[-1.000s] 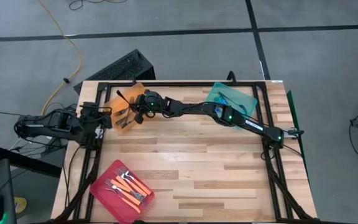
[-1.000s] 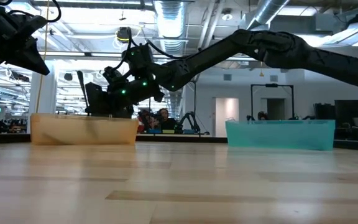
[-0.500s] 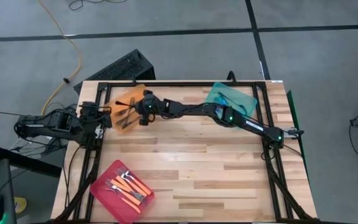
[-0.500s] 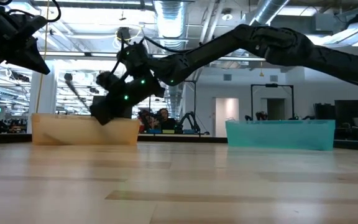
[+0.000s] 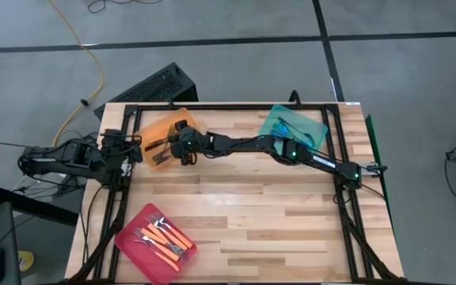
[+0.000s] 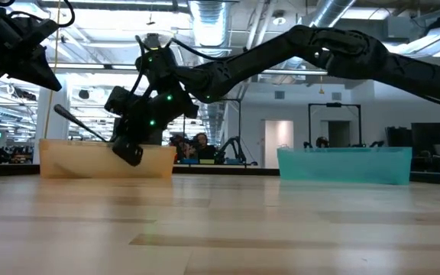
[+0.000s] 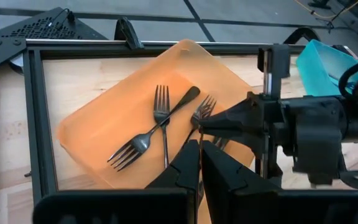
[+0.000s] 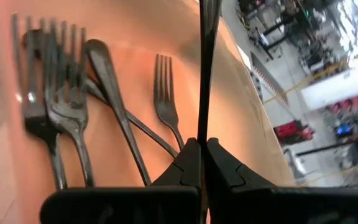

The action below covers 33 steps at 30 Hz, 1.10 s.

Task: Sort silverware by color (type)
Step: Put the black fork into the orange bin

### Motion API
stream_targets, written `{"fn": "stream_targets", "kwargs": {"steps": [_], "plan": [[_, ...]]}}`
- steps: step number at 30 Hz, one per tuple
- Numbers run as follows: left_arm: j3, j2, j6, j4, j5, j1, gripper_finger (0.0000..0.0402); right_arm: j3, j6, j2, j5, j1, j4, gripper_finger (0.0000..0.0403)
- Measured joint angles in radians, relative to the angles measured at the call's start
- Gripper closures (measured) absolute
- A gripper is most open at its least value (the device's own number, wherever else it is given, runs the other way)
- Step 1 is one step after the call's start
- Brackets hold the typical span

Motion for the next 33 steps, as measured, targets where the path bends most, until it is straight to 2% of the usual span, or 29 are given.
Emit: {"fn": "stream_targets", "kwargs": {"steps": [5,18,27,33], "plan": [[0.0,0.0,-0.009,0.0,0.0,0.0,0.0401,0.0,-0.076,0.0,0.0,0.009,-0.001,0.0381],[0.0,0.0,-0.027,0.0,0.001,0.0,0.0401,0.0,-0.077,0.0,-0.006,0.006,-0.013,0.0355],[0.0,0.0,-0.039,0.0,0.001,0.0,0.0401,0.0,-0.016,0.0,-0.006,-0.005,-0.02,0.035],[0.0,0.0,-0.039,0.0,0.004,0.0,0.0401,-0.001,0.026,-0.009,-0.016,-0.01,-0.026,0.0326]]}}
